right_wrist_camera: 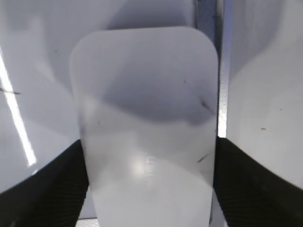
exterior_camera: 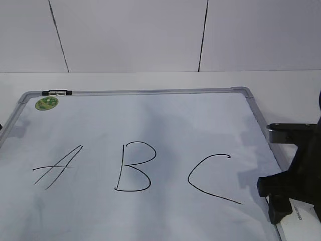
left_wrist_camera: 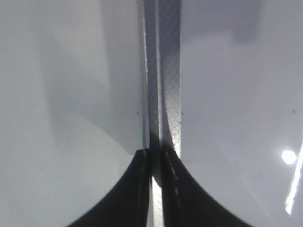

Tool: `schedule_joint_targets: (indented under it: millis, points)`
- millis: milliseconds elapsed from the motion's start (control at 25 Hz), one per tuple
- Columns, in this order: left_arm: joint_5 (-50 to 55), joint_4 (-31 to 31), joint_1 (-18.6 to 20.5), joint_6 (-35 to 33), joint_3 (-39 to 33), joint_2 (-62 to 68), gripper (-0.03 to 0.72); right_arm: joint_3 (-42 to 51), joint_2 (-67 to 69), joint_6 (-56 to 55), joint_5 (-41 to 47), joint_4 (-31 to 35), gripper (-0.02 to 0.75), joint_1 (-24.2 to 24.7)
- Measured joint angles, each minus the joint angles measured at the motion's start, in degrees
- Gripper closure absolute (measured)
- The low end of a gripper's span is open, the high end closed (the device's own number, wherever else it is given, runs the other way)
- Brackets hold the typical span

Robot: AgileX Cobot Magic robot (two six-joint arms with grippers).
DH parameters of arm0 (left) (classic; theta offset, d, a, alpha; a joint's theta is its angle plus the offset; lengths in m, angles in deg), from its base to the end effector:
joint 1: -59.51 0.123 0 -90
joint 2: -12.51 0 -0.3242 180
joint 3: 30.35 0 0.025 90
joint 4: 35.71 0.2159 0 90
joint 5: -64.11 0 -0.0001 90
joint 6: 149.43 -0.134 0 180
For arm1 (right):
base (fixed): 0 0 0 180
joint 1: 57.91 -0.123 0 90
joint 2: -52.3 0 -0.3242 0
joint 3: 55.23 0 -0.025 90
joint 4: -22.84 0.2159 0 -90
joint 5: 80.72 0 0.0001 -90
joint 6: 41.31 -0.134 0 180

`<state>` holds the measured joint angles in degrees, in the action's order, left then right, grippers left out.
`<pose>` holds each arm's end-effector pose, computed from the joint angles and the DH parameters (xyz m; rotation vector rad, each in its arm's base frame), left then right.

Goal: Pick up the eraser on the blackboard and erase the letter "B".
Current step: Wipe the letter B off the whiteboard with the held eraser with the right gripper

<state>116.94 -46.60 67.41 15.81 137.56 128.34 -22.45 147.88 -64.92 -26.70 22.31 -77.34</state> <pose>0.3259 0.0249 0.1694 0.0057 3.1160 -0.2345 0.1990 0.0691 0.1974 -0.1046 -3.1037 0.0343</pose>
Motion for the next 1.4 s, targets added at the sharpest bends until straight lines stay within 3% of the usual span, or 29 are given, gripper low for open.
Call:
schedule_joint_targets:
  millis: [360, 680, 1400]
  points:
    - [0.0, 0.0, 0.0, 0.0, 0.0, 0.0, 0.653, -0.1, 0.6, 0.3, 0.1, 0.0, 0.151, 0.0]
    - [0.0, 0.0, 0.0, 0.0, 0.0, 0.0, 0.653, -0.1, 0.6, 0.9, 0.2, 0.0, 0.218, 0.0]
    - [0.0, -0.1, 0.0, 0.0, 0.0, 0.0, 0.653, -0.4, 0.8, 1.0, 1.0, -0.1, 0.222, 0.0]
